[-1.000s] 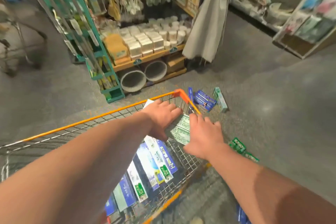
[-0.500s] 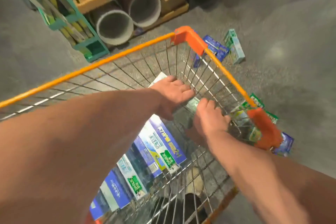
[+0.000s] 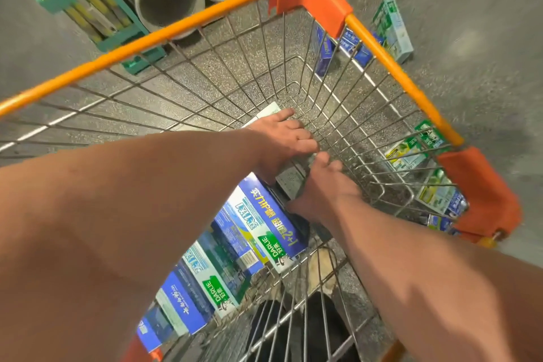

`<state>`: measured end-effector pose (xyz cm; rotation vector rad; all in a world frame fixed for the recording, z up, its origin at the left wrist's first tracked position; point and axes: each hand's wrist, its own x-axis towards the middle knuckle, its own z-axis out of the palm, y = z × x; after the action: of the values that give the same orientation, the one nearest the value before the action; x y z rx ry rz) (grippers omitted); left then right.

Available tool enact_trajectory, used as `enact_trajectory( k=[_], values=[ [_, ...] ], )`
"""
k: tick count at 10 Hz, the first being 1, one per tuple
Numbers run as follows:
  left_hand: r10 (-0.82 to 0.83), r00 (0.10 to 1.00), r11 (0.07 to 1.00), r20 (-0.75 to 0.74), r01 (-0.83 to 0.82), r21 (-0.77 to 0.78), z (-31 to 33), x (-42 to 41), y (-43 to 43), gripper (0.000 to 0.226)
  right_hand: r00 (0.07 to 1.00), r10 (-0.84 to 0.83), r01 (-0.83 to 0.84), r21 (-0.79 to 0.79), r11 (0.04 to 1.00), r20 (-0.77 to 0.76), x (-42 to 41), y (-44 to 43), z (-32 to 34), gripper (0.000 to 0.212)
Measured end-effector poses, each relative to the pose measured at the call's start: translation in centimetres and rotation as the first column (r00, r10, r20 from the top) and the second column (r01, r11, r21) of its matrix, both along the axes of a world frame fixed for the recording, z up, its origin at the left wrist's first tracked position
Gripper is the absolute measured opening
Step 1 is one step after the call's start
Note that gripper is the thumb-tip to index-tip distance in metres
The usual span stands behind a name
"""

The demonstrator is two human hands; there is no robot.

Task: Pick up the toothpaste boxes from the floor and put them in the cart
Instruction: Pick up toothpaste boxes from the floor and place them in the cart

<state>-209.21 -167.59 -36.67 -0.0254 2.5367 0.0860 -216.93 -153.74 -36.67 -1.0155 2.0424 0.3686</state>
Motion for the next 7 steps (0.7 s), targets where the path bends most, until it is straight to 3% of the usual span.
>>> enact_trajectory(
  k=[1,2,3,4,5,6,7],
  values=[
    [0.018,1.0,0.999,0.006,-0.019,0.032,0.1,-0.1,-0.2,0.114,0.996,-0.054,0.053,0.01,0.999,0.067,-0.7,0.0,0.2,0.112],
    [0.041,0.999,0.999,0.03,-0.042,0.031,0.4,0.0,0.0,0.121,1.0,-0.026,0.025,-0.062,0.998,-0.011,-0.7,0.1,-0.3,0.08],
    [0.093,0.992,0.994,0.085,-0.097,0.05,0.8,0.2,0.4,0.114,1.0,0.009,-0.009,-0.003,1.0,0.018,0.0,0.1,0.4,0.068],
    [0.129,0.987,0.99,0.098,-0.134,0.046,1.1,0.5,1.5,0.106,0.93,0.366,-0.368,0.063,0.928,0.041,0.9,0.3,4.4,0.045],
    [0.157,0.983,0.987,0.094,-0.16,0.023,1.6,0.9,2.7,0.107,0.867,0.498,-0.491,0.145,0.859,-0.017,1.4,1.4,5.5,0.035],
    [0.212,0.973,0.976,0.087,-0.214,0.024,2.8,1.3,3.5,0.098,0.991,0.117,-0.118,0.008,0.993,0.072,0.8,0.6,5.2,0.041],
    [0.268,0.959,0.962,0.089,-0.272,0.026,5.2,2.3,4.3,0.091,0.981,-0.186,0.191,-0.101,0.976,0.058,0.2,0.1,6.5,0.051]
  ],
)
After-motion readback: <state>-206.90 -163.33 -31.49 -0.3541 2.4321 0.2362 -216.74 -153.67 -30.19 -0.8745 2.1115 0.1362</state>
